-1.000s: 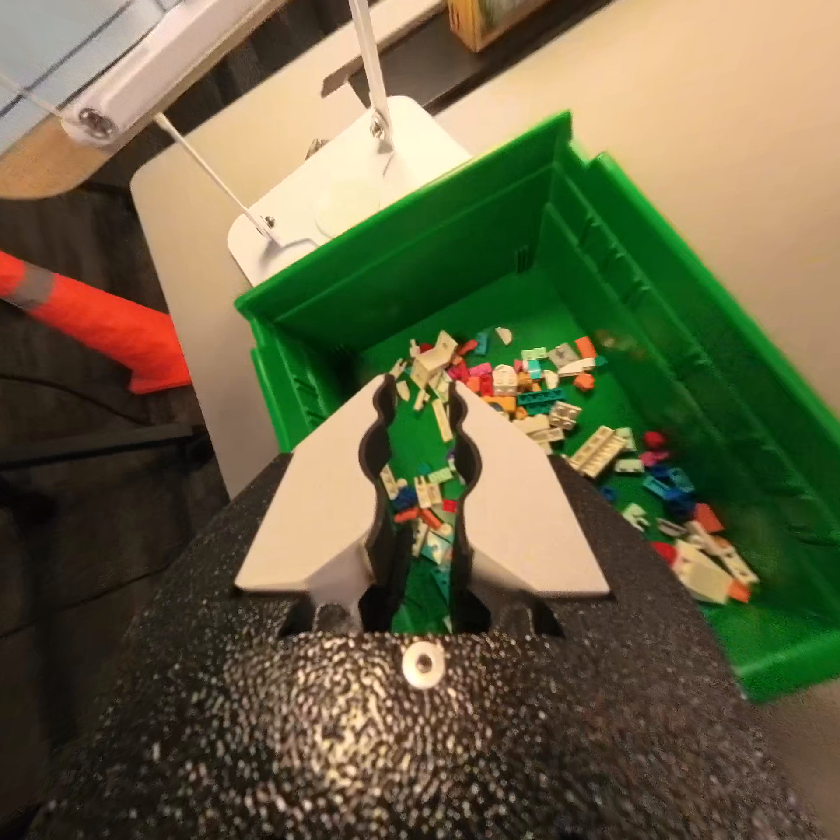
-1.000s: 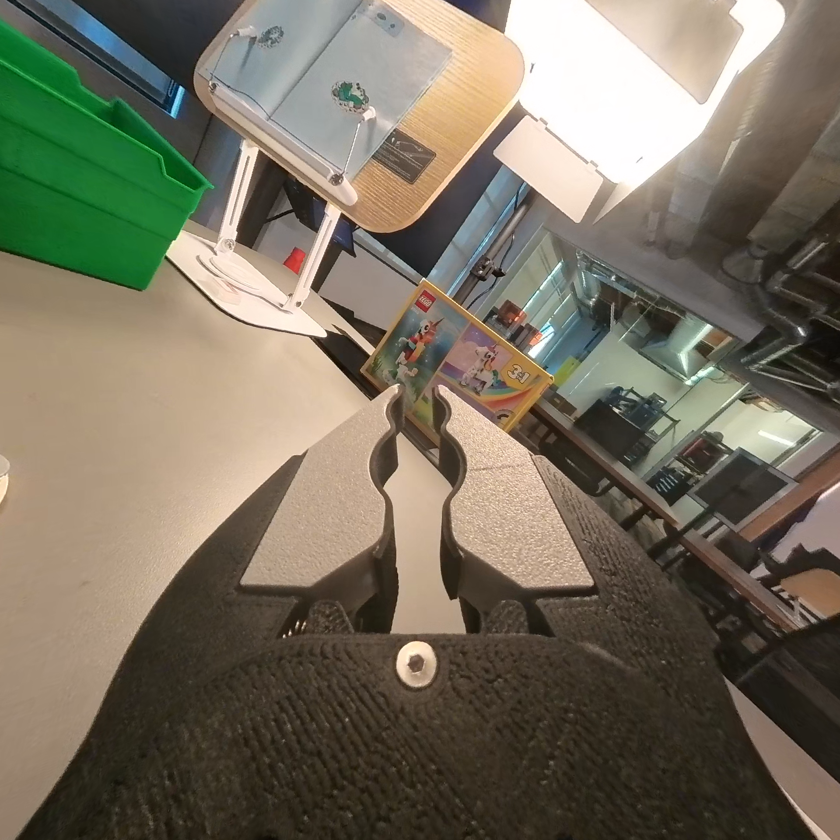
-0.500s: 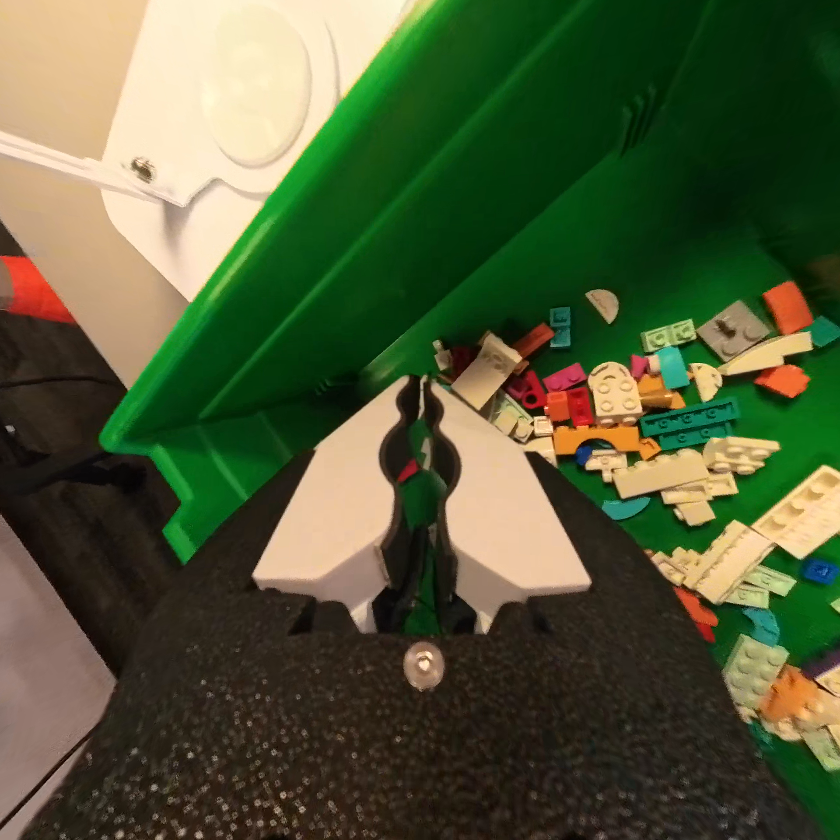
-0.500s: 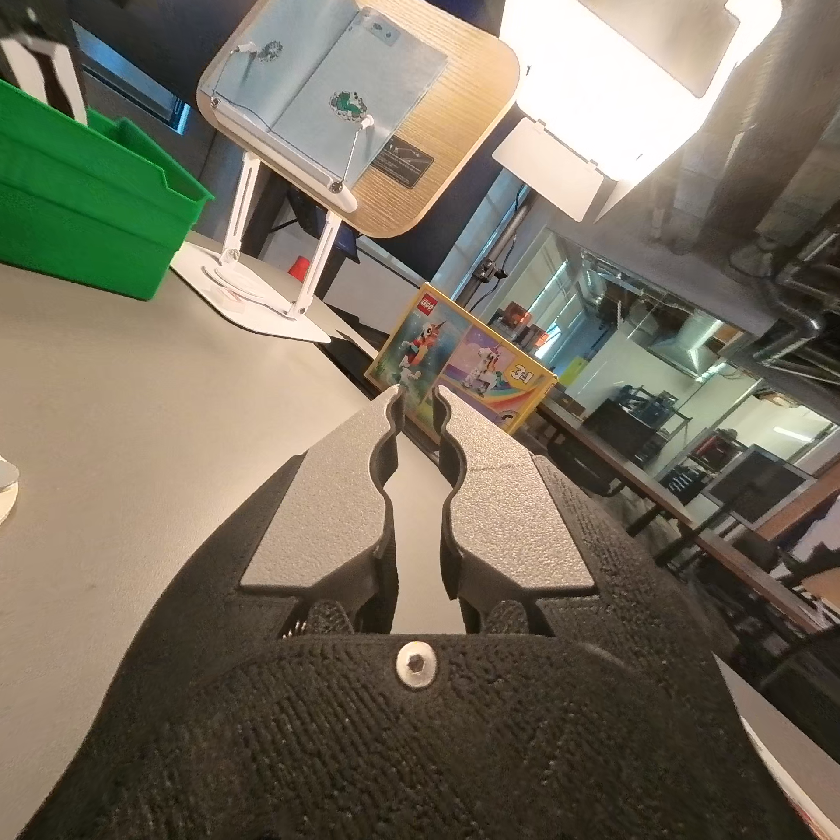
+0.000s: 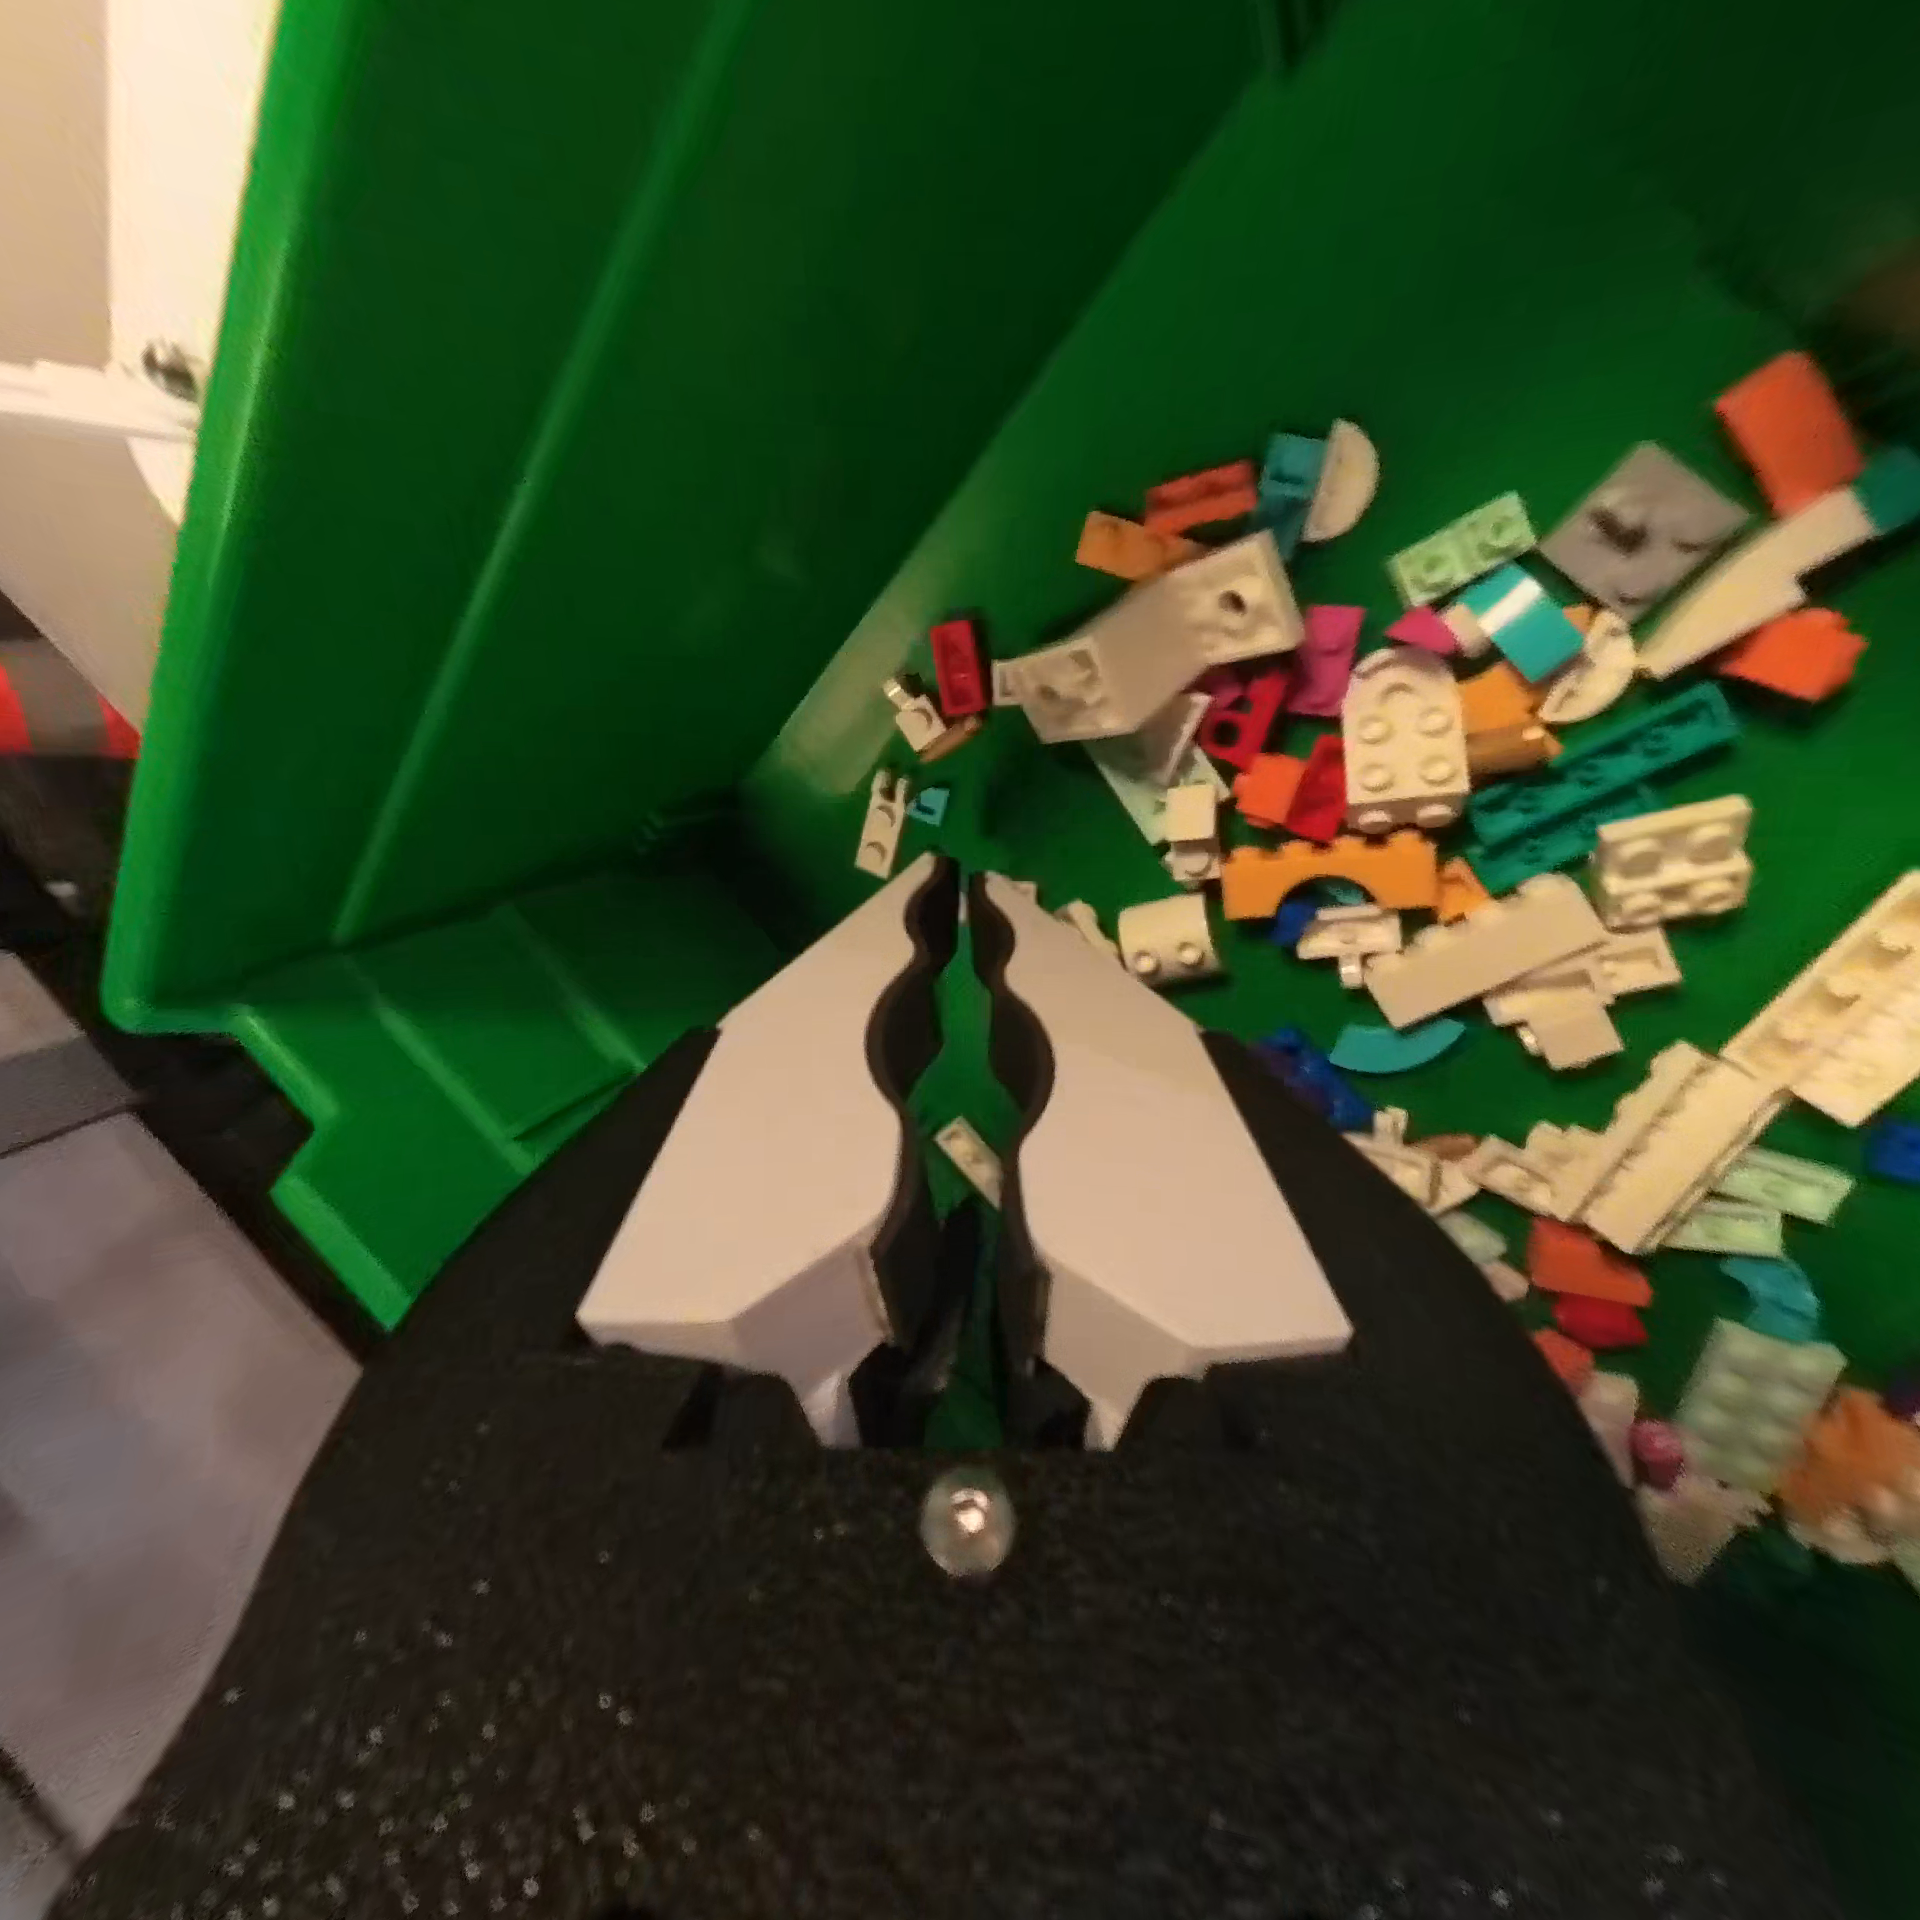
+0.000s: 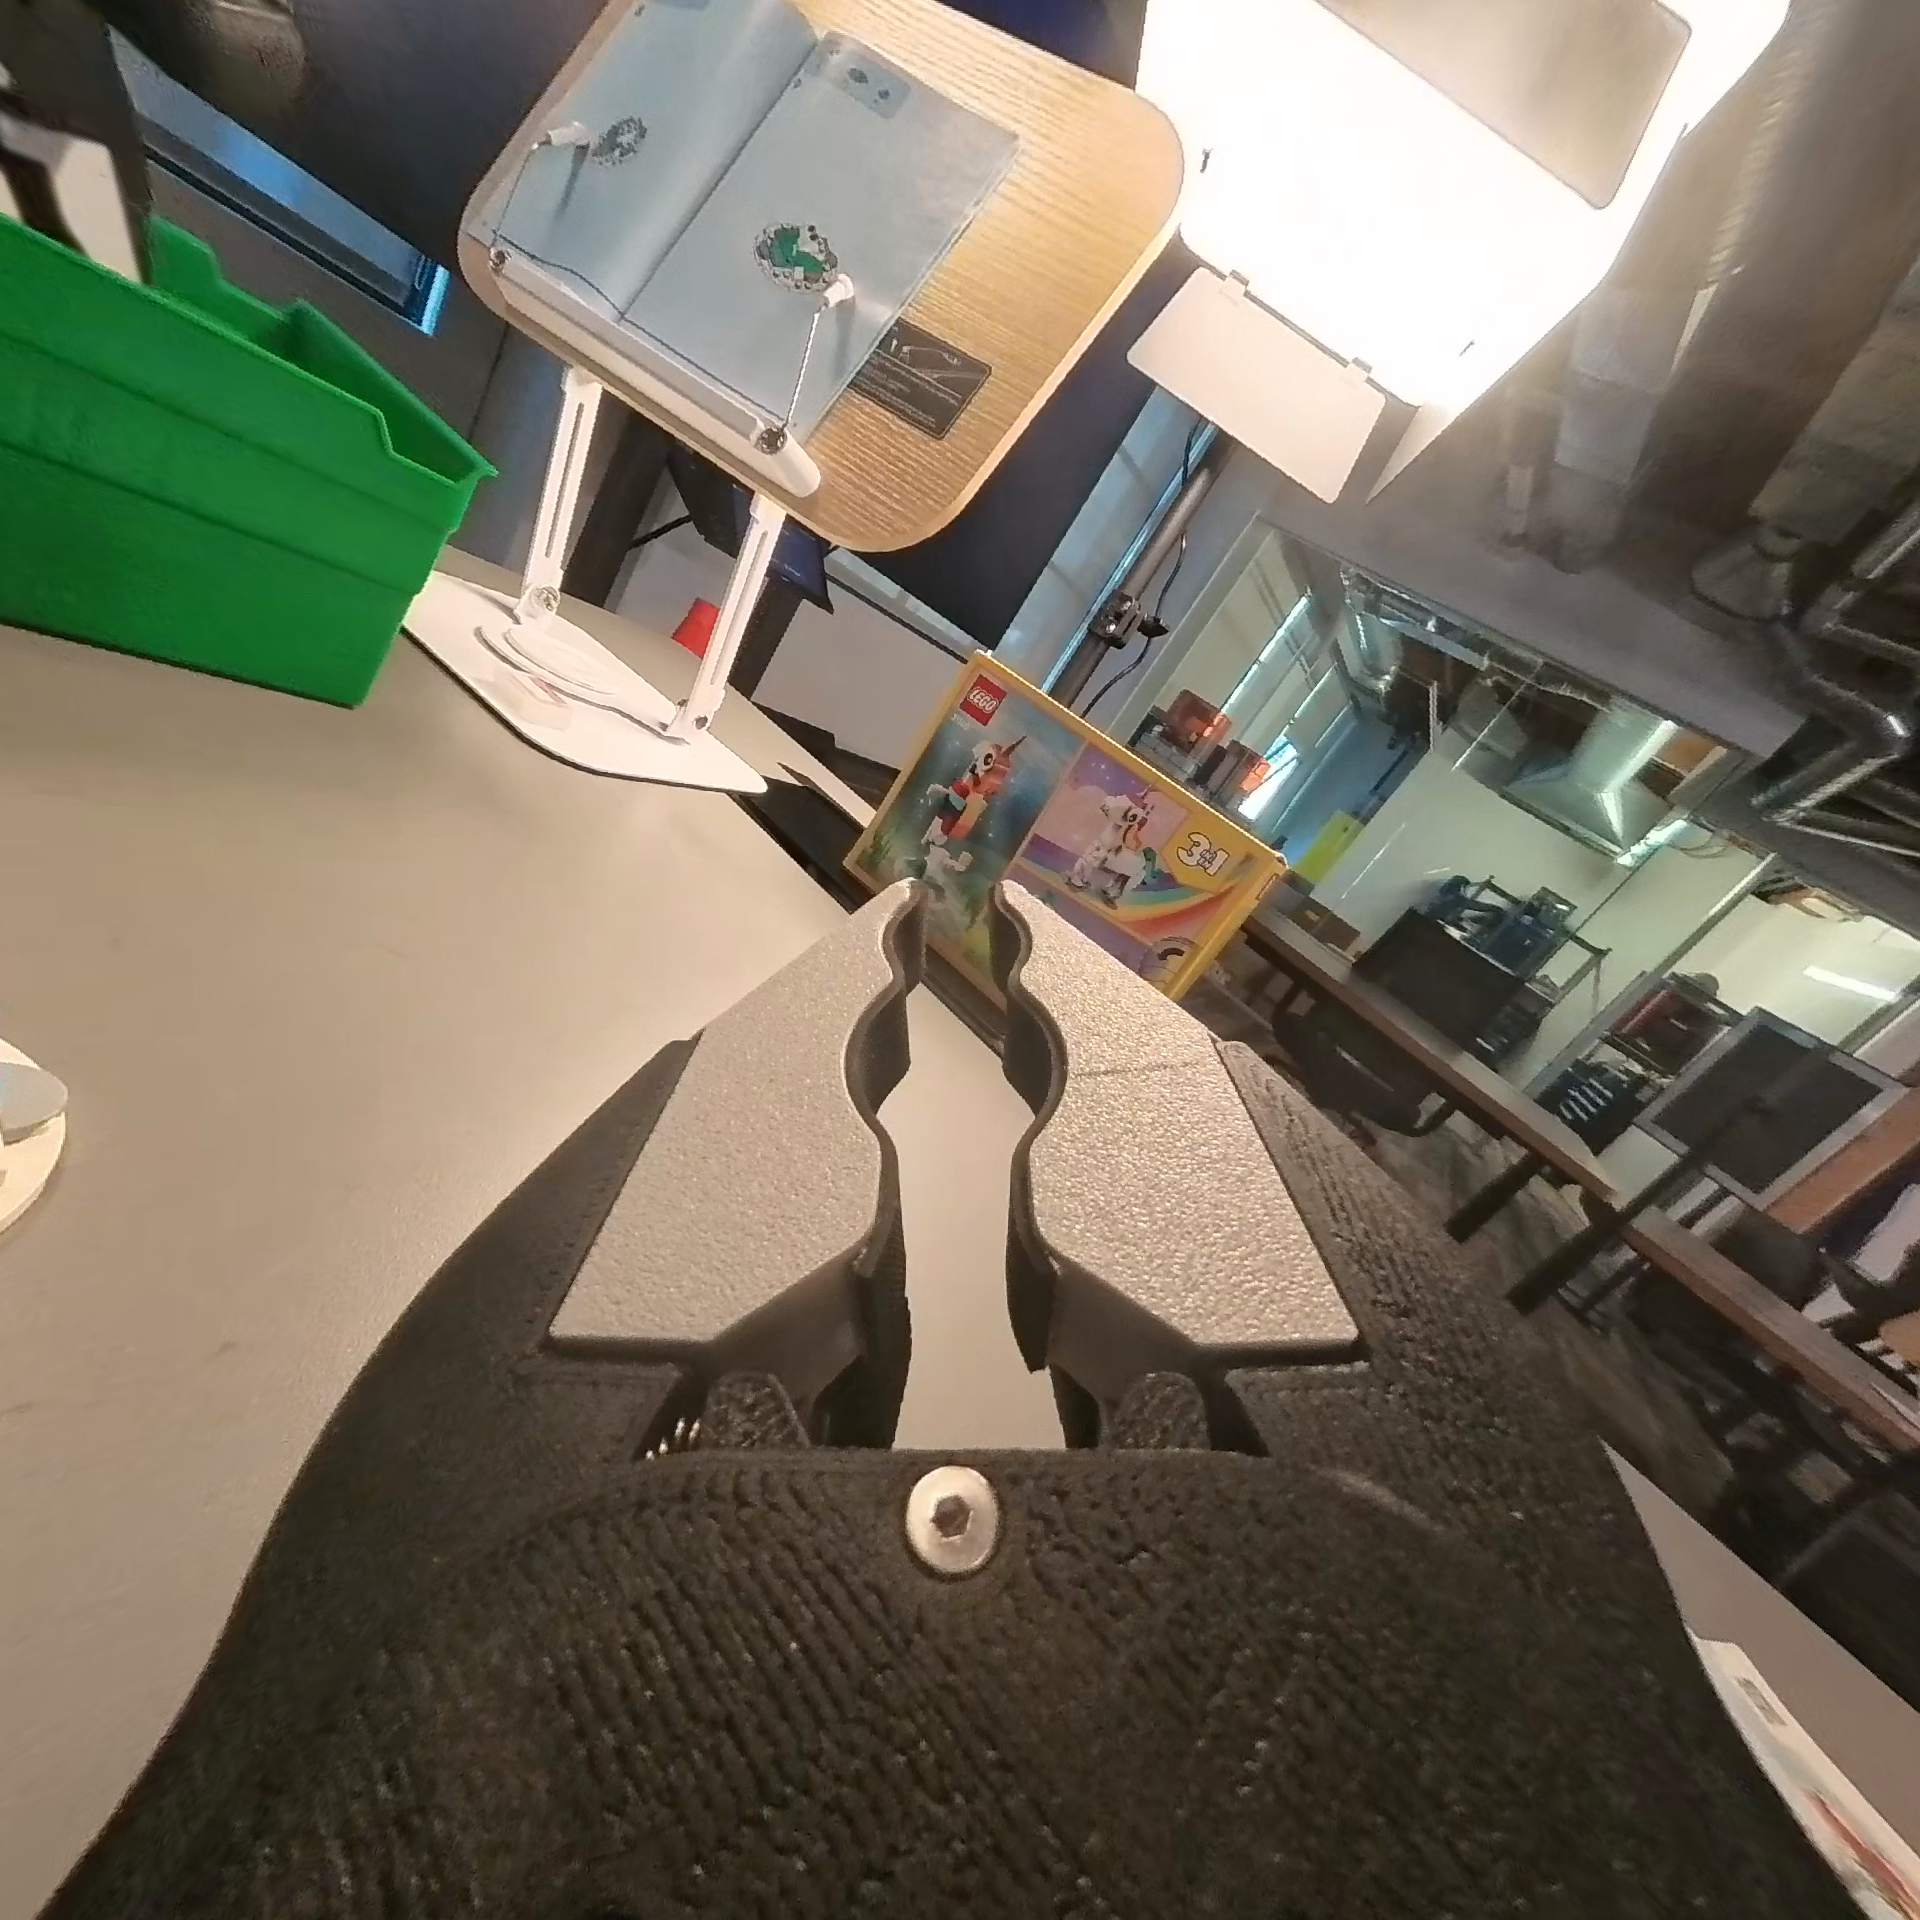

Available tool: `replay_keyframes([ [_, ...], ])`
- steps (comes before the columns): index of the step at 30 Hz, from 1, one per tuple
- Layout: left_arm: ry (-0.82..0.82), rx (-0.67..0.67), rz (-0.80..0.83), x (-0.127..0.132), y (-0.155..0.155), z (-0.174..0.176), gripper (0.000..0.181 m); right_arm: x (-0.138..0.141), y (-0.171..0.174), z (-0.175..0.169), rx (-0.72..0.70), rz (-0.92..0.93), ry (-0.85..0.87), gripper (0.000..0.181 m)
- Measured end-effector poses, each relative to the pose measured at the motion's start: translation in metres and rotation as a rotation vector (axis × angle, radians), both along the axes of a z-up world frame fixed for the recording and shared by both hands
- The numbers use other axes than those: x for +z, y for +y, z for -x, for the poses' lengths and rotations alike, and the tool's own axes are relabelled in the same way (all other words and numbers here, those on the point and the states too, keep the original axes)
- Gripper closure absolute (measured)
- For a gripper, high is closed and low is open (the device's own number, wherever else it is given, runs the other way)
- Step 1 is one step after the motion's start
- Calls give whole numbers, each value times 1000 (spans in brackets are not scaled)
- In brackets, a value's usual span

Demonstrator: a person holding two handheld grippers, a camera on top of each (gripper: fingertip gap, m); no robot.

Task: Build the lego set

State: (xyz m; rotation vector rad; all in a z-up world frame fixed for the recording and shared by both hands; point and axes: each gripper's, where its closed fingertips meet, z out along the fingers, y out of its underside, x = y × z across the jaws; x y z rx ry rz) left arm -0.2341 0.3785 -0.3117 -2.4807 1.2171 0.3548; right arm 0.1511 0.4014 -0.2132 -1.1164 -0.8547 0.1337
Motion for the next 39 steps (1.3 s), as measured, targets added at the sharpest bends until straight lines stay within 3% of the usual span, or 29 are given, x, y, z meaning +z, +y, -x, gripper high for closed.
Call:
replay_keyframes([
  [3, -137, 102, 53, -11, -1, -9, 181, 0, -1, 0, 5, -1, 1, 172],
  [8, -199, 246, -11, -8, 13, -3, 175, 0, -3, 2, 17, 1, 4, 172],
  [14, -330, 362, 49, -11, 11, -4, 164, 1, -4, 2, 34, 11, 18, 172],
  [25, -341, 391, 28, -11, 19, -1, 162, 1, -6, 3, 46, 22, 29, 172],
  [32, -368, 366, 35, -12, 15, -6, 181, 1, -6, 3, 48, 22, 27, 172],
  [36, -302, 368, -22, -9, 14, 4, 170, 1, -6, 3, 50, 22, 26, 172],
  [39, -345, 394, -41, -2, 14, 4, 171, 1, -6, 3, 50, 22, 27, 172],
])
